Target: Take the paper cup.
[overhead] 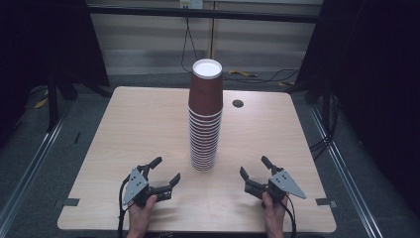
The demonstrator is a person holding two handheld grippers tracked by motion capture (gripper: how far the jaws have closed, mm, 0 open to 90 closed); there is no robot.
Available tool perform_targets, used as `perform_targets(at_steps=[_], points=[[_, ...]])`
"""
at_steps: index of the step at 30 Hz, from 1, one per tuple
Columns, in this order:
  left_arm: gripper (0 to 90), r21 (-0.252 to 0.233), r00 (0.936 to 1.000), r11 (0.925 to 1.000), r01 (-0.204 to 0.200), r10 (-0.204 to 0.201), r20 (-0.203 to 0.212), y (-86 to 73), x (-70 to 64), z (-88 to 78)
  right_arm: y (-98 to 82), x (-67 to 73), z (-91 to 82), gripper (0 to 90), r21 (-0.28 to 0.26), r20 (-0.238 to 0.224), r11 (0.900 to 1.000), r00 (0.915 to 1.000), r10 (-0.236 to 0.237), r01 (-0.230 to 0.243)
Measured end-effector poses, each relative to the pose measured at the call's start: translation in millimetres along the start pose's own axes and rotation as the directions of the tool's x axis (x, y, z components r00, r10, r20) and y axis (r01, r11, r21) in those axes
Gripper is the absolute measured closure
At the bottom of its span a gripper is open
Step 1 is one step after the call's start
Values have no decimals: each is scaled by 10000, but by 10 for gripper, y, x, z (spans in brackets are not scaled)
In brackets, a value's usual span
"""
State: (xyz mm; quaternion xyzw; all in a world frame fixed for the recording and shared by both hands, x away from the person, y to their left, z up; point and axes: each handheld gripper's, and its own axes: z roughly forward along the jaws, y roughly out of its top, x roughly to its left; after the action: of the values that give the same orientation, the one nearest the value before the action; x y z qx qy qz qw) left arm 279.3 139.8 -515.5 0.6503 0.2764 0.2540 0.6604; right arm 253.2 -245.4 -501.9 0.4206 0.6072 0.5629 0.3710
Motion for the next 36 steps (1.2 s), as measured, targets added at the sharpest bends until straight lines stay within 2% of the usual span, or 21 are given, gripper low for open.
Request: perform_targets(at_steps=[2,3,5,6,13,21,22,23,30,33,36], points=[[158,-1,10000,10000,10,-10,-7,0,0,0,6,-3,16,136,157,174,9998,9998,117,-120],[158,-2,10000,10000,6,-6,-9,0,1,0,11,10,29,135,286,295,9996,9996,-14,5],[158,-4,10000,10000,8,-8,-11,0,1,0,26,43,53,133,785,48,9963,9994,-343,338],[158,18,10000,10000,23,-23,6,0,-1,0,27,38,60,132,861,-89,9957,9994,-348,354],[158,-5,10000,10000,5,-5,2,0,0,0,29,23,53,132,880,-33,9961,10000,-54,57],[158,3,10000,10000,-6,6,42,1,3,0,33,20,60,130,1010,-26,9949,10000,-32,34],[158,0,10000,10000,-1,1,41,1,3,0,33,17,60,130,1014,-120,9948,9999,-12,24],[158,2,10000,10000,-3,3,42,1,3,0,32,15,57,129,954,-404,9954,9992,22,17],[158,2,10000,10000,-2,2,41,1,3,0,45,26,73,131,1069,-481,9940,9985,273,-220],[158,-7,10000,10000,1,-1,56,1,4,1,101,40,76,135,1069,-769,9941,9967,268,-185],[158,-8,10000,10000,-3,4,77,1,5,1,159,59,87,160,1028,-1148,9941,9923,458,-340]])
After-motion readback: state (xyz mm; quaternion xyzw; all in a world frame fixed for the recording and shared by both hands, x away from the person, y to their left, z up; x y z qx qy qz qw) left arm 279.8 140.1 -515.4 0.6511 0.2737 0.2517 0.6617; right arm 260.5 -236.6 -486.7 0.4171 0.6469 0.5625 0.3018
